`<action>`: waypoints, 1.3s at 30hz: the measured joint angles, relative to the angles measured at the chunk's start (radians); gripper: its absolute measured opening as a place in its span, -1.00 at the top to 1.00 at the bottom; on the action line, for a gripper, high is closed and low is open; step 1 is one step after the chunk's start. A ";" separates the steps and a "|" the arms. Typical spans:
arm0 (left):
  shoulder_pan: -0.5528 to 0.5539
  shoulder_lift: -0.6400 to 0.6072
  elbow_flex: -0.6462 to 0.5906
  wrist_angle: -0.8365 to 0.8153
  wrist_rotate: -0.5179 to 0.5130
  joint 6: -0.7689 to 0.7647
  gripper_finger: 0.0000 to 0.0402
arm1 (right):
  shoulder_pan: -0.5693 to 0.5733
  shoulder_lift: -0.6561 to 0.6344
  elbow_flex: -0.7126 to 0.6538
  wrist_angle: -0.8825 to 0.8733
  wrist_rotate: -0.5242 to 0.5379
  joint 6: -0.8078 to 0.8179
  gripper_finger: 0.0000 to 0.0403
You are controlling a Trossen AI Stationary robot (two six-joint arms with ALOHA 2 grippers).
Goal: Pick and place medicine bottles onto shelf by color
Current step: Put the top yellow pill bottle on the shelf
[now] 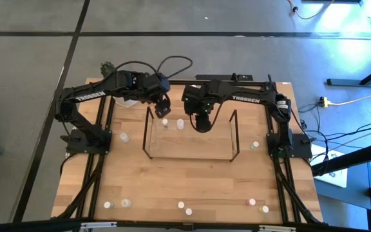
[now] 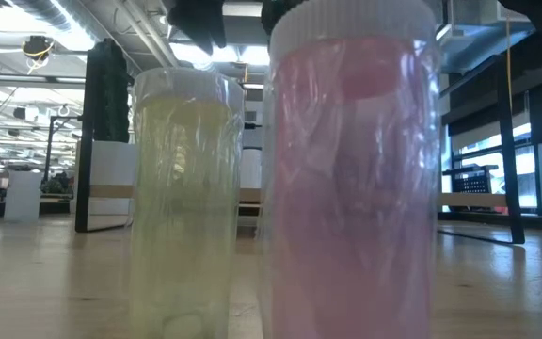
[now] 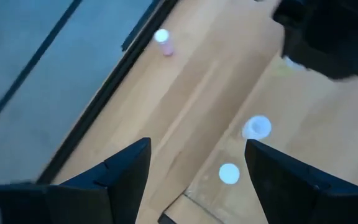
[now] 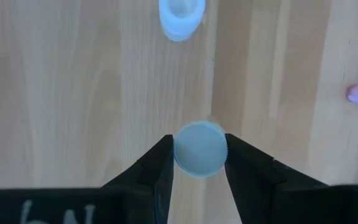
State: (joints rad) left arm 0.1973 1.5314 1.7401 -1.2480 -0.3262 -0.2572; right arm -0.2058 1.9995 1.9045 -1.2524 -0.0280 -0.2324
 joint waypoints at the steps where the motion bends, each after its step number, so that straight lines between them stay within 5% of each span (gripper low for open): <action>1: -0.003 0.000 0.000 0.000 0.021 0.031 -0.27 | 0.000 0.000 0.000 0.000 0.000 0.013 0.34; 5: -0.026 0.000 0.000 0.000 0.086 0.120 -0.27 | 0.000 -0.001 -0.015 0.030 -0.004 0.002 0.34; 13: -0.057 -0.013 0.000 -0.027 0.083 0.140 -0.27 | -0.019 0.000 -0.106 0.133 -0.185 -0.096 0.34; 39: -0.068 -0.117 -0.001 -0.049 0.076 0.130 -0.27 | -0.023 0.003 -0.148 0.164 -0.175 -0.221 0.34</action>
State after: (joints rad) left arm 0.1291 1.4143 1.7393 -1.2972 -0.2501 -0.1276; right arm -0.2291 2.0029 1.7561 -1.0881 -0.2031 -0.4534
